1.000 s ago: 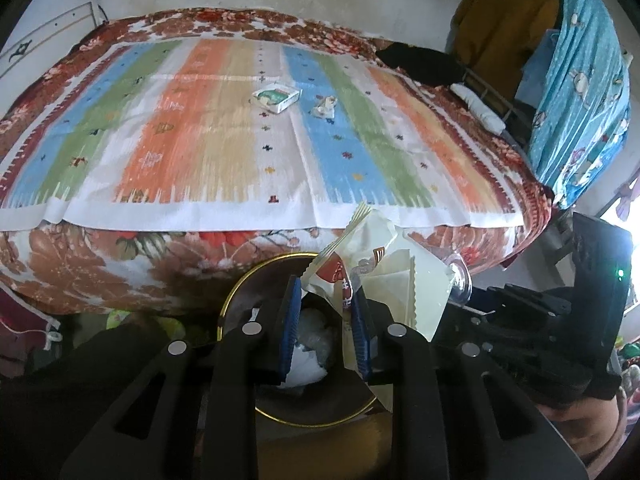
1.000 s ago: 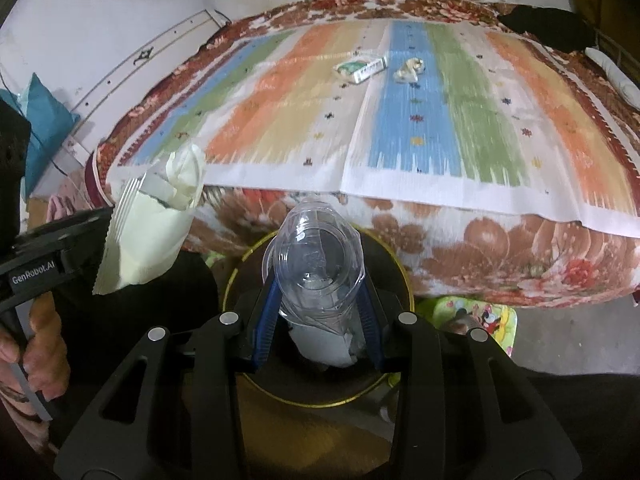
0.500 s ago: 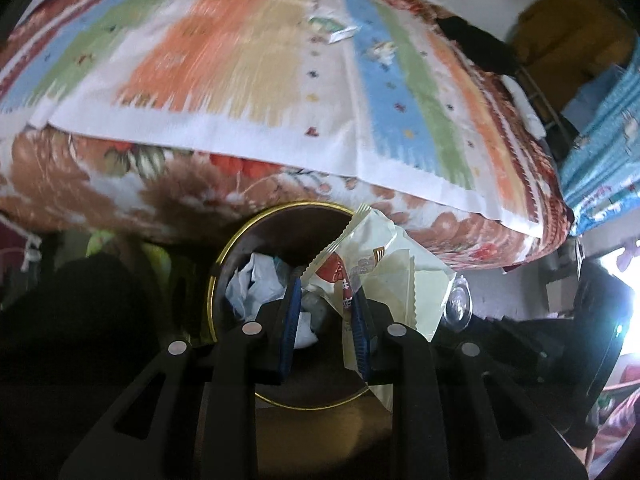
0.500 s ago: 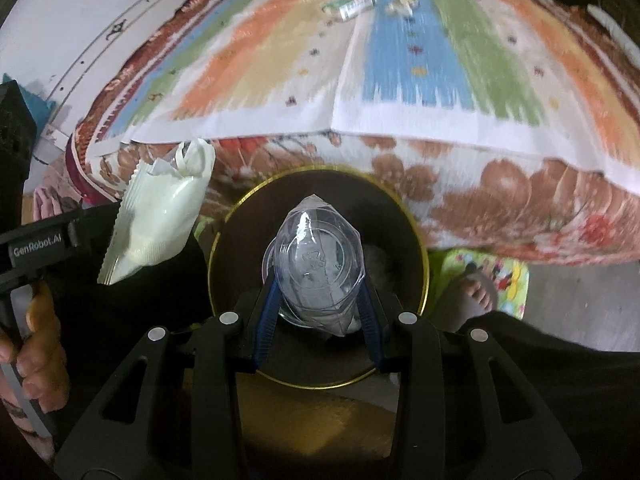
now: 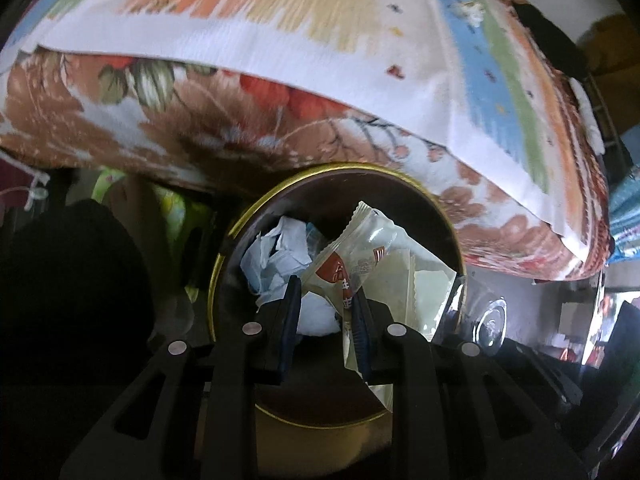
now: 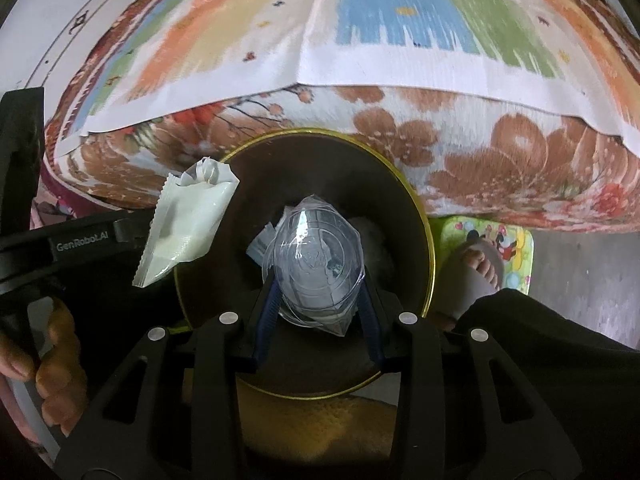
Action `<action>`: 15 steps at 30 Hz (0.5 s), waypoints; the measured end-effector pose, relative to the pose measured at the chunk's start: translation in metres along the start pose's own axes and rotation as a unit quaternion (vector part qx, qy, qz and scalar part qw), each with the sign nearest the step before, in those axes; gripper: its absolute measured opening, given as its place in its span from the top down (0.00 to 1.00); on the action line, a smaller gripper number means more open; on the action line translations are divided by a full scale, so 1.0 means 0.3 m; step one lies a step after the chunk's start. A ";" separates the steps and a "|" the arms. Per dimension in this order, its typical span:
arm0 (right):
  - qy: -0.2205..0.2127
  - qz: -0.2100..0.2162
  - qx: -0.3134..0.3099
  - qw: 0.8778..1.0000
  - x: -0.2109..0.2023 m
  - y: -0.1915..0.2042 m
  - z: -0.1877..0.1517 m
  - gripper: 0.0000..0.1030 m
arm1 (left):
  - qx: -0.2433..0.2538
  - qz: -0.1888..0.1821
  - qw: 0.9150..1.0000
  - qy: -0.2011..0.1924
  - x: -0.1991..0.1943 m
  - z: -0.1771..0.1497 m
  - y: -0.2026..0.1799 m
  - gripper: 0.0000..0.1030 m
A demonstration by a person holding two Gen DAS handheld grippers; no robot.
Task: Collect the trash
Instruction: 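Open both tools to drop the cup and cream wrapper into the bin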
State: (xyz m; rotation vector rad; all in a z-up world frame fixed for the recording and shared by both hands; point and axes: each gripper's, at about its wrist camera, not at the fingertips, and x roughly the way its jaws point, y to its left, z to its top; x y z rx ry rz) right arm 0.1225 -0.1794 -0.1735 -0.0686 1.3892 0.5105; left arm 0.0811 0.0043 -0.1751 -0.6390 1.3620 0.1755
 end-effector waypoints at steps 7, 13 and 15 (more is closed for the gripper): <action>0.001 0.000 0.011 1.000 0.014 -0.012 0.007 0.43 | -0.013 0.017 1.000 -0.007 0.005 0.010 0.019 0.47; -0.007 0.003 0.015 1.000 0.000 -0.017 0.009 0.41 | -0.019 0.008 0.999 -0.028 -0.033 0.013 0.029 0.46; -0.010 0.001 0.010 1.000 -0.005 -0.010 0.010 0.41 | -0.015 0.007 0.999 -0.033 -0.043 0.014 0.023 0.45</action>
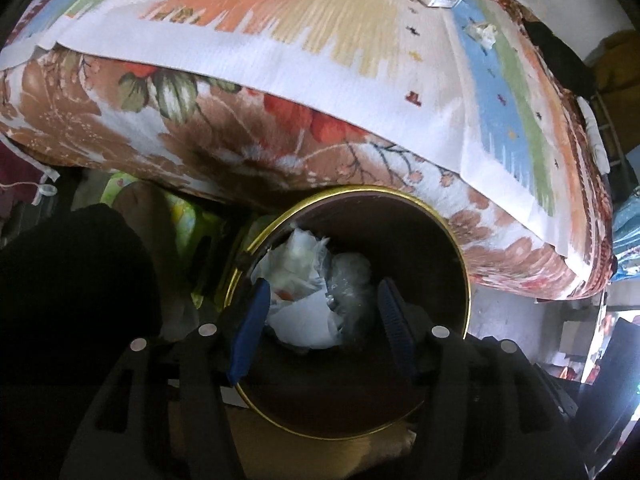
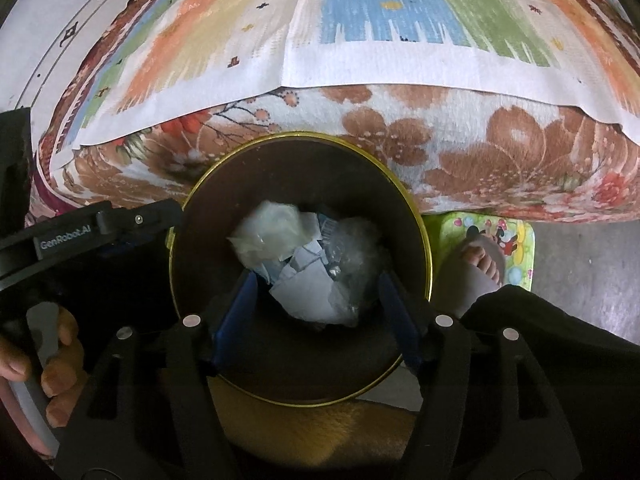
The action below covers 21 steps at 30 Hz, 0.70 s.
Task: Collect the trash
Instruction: 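Open both tools to drop the cup and cream wrapper into the bin, then move both tools back over the sheet toward the medicine box and foil wrapper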
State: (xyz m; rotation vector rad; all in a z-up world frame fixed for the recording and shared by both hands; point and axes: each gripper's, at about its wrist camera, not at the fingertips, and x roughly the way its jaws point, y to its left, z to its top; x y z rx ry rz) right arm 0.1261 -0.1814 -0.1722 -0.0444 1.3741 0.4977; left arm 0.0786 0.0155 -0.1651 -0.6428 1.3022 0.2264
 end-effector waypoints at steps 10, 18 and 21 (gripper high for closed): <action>-0.051 -0.006 -0.027 0.998 -0.092 0.025 0.029 0.37 | 0.077 0.022 0.995 -0.053 -0.131 0.001 -0.092 0.44; -0.086 -0.012 -0.050 0.995 -0.173 0.031 0.102 0.36 | 0.136 0.041 0.984 -0.109 -0.269 0.060 -0.171 0.39; -0.101 -0.013 -0.052 0.993 -0.205 0.033 0.138 0.32 | 0.158 0.055 0.978 -0.128 -0.309 0.092 -0.195 0.38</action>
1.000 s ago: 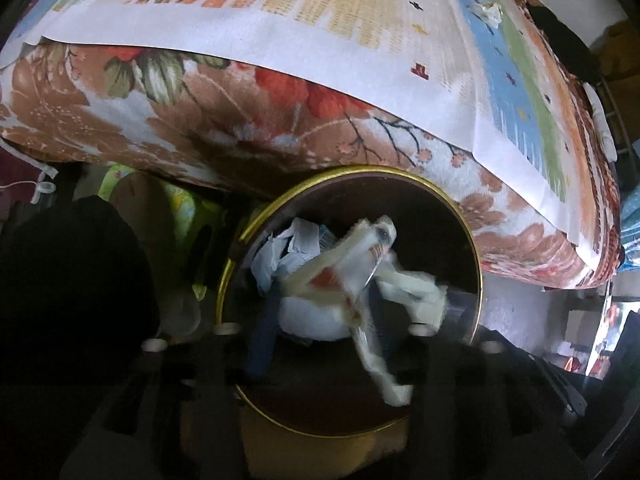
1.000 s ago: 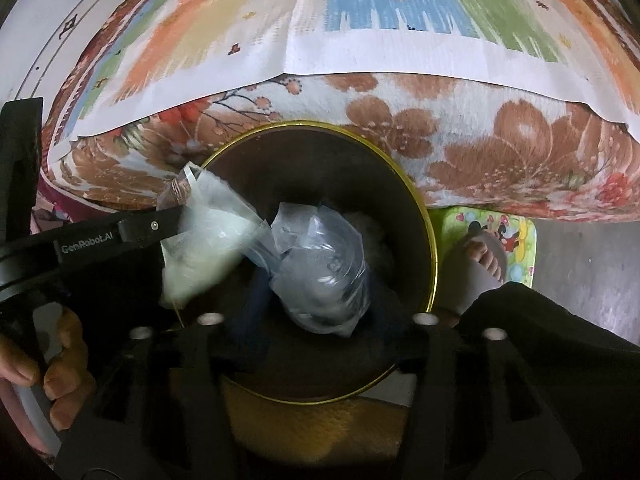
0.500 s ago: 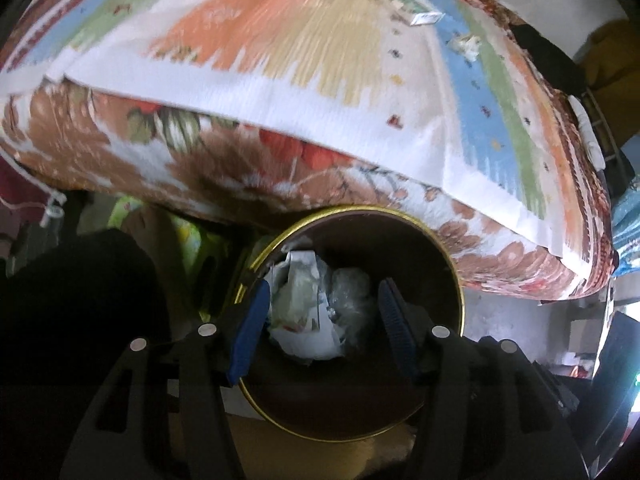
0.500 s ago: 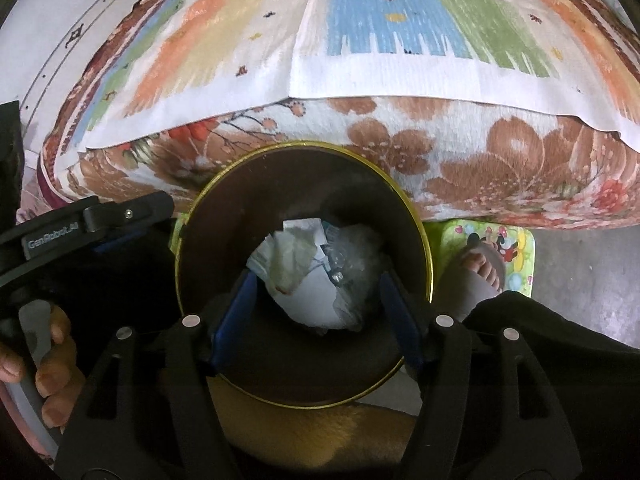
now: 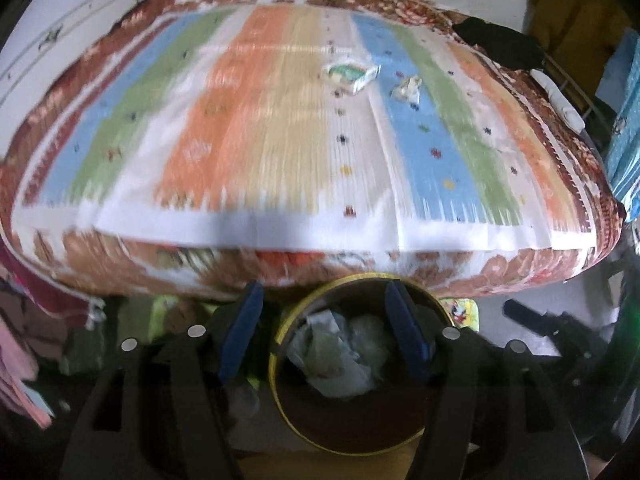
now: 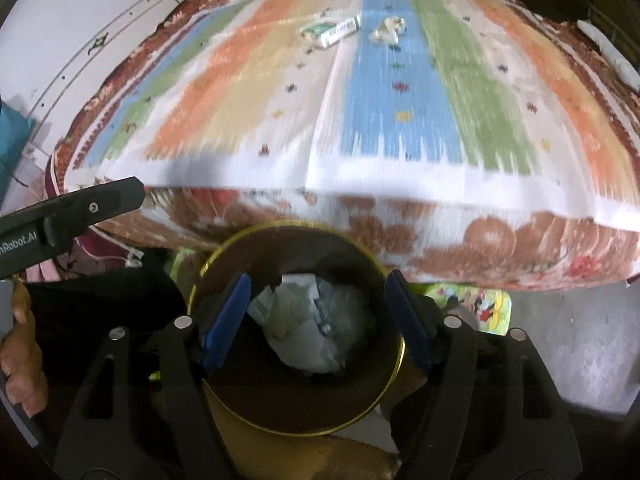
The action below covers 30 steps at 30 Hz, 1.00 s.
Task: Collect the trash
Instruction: 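Move both tools back over the sheet toward the medicine box and foil wrapper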
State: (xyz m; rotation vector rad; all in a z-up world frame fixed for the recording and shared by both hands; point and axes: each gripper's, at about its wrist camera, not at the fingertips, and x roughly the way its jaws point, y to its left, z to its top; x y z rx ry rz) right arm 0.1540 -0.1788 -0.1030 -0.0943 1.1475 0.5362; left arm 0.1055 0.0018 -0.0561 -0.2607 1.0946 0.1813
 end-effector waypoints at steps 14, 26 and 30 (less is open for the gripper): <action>-0.041 -0.032 0.019 0.998 -0.006 -0.083 0.267 0.25 | 0.088 0.010 0.993 -0.080 -0.050 0.189 -0.056 0.28; -0.065 -0.075 0.015 0.995 0.065 -0.150 0.474 0.20 | 0.097 -0.002 0.991 -0.087 0.038 0.301 -0.062 0.24; -0.069 -0.067 0.019 0.995 0.085 -0.167 0.521 0.18 | 0.086 -0.023 0.993 -0.083 0.083 0.341 -0.050 0.19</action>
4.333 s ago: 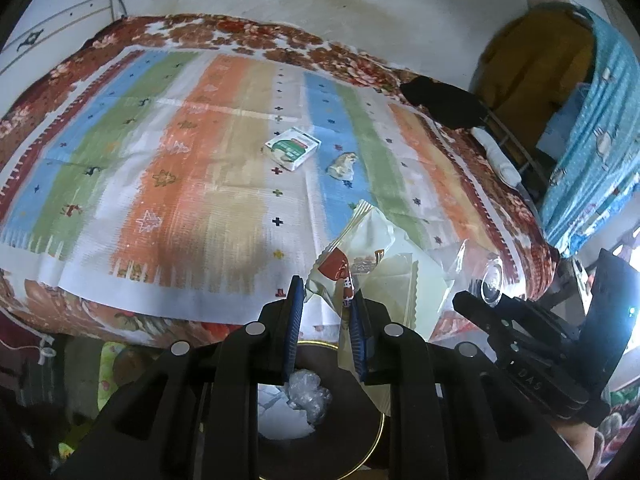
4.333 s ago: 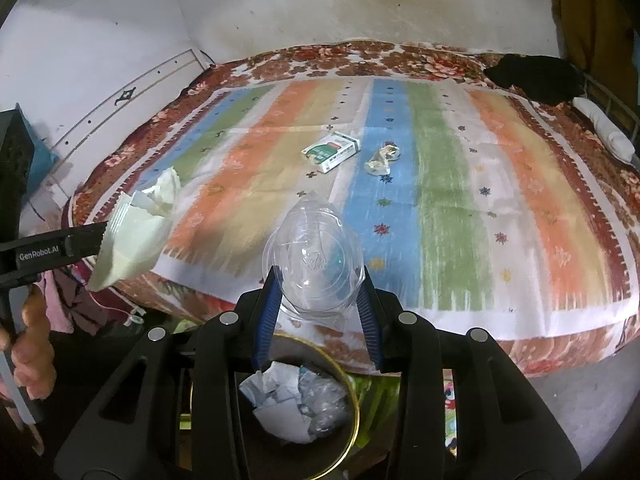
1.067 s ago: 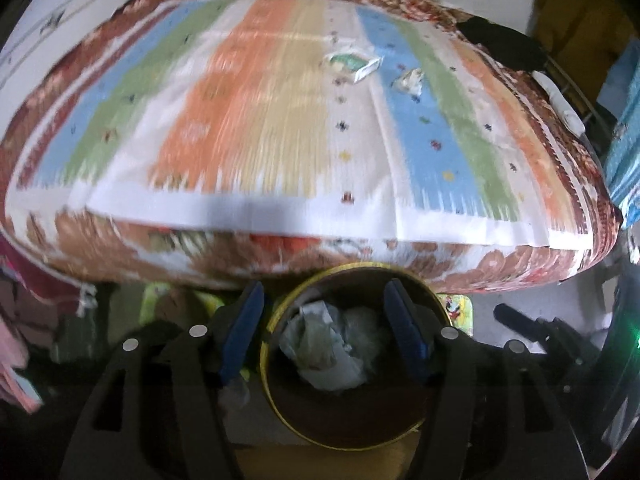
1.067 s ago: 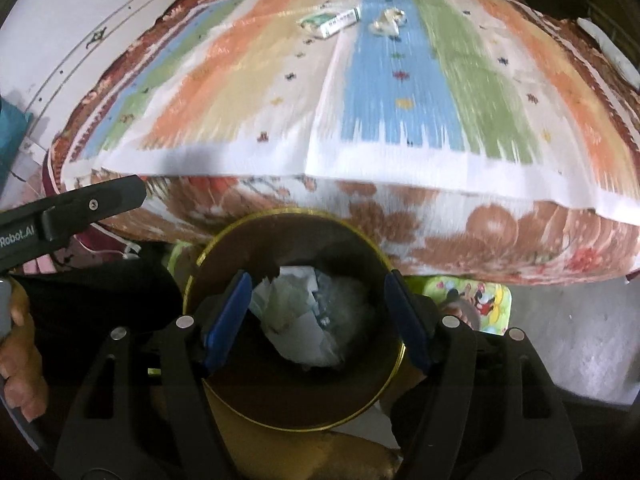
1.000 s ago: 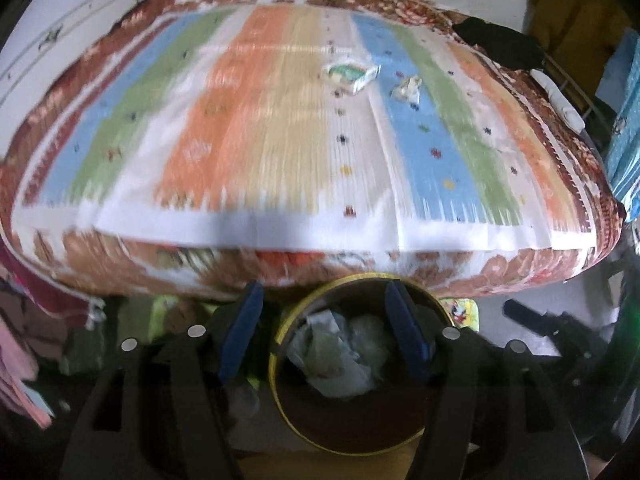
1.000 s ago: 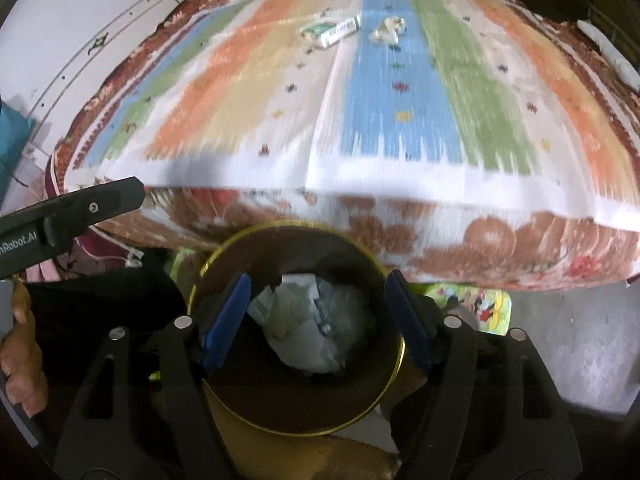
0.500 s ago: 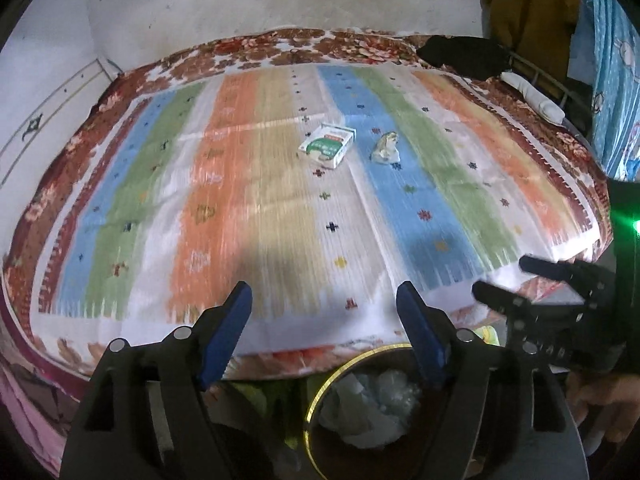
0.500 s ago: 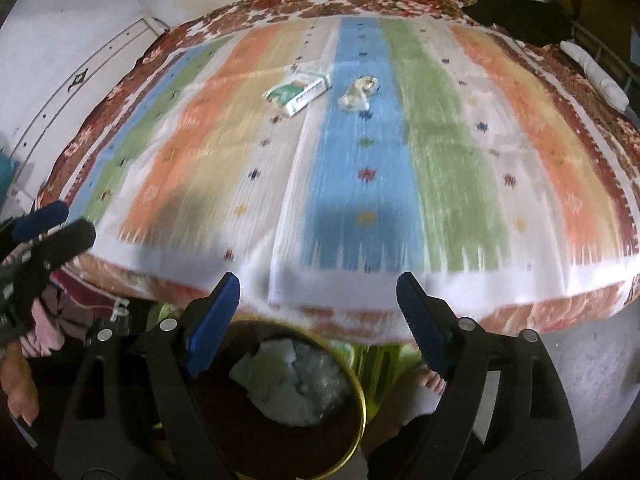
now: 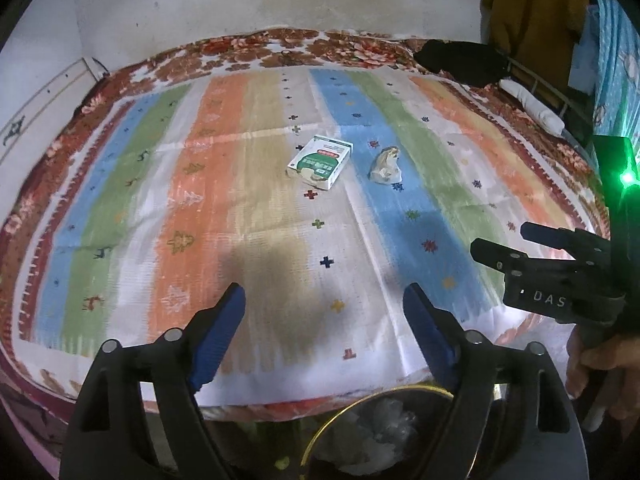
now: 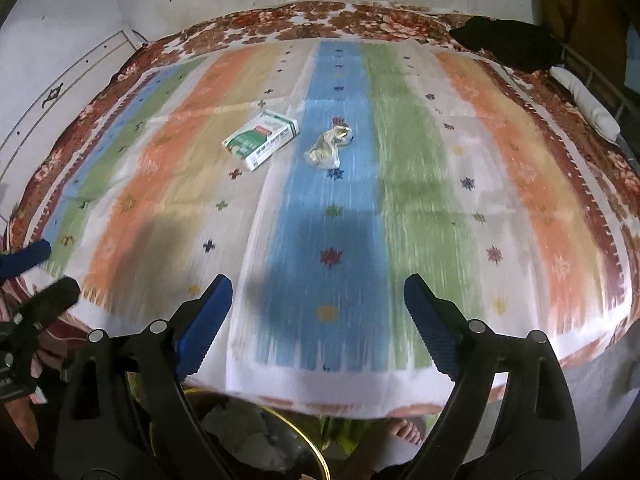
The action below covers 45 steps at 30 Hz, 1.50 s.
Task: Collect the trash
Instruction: 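Move both tools back over the sheet toward the medicine box and foil wrapper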
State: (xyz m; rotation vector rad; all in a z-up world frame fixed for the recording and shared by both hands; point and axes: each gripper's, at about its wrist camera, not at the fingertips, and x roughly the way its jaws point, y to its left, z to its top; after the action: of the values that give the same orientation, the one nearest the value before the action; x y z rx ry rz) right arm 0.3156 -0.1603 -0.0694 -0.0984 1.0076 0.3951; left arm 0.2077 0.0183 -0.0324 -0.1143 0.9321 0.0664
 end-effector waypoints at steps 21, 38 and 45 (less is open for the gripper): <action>-0.017 0.005 -0.016 1.000 0.187 -0.028 0.147 0.09 | 0.013 0.016 1.000 -0.008 0.258 0.138 0.095 0.06; -0.004 0.023 0.031 0.999 0.378 -0.077 0.321 0.10 | 0.039 0.011 0.999 0.006 0.452 0.249 0.114 0.06; 0.005 0.020 0.033 0.999 0.474 -0.070 0.371 0.11 | 0.048 -0.029 0.998 0.018 0.526 0.301 0.104 0.06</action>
State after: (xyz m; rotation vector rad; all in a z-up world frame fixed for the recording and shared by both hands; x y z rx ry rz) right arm 0.4795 -0.1113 -0.1311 -0.0208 1.0320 0.3978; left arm 0.3701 0.0620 -0.1082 -0.0536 0.9662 -0.0342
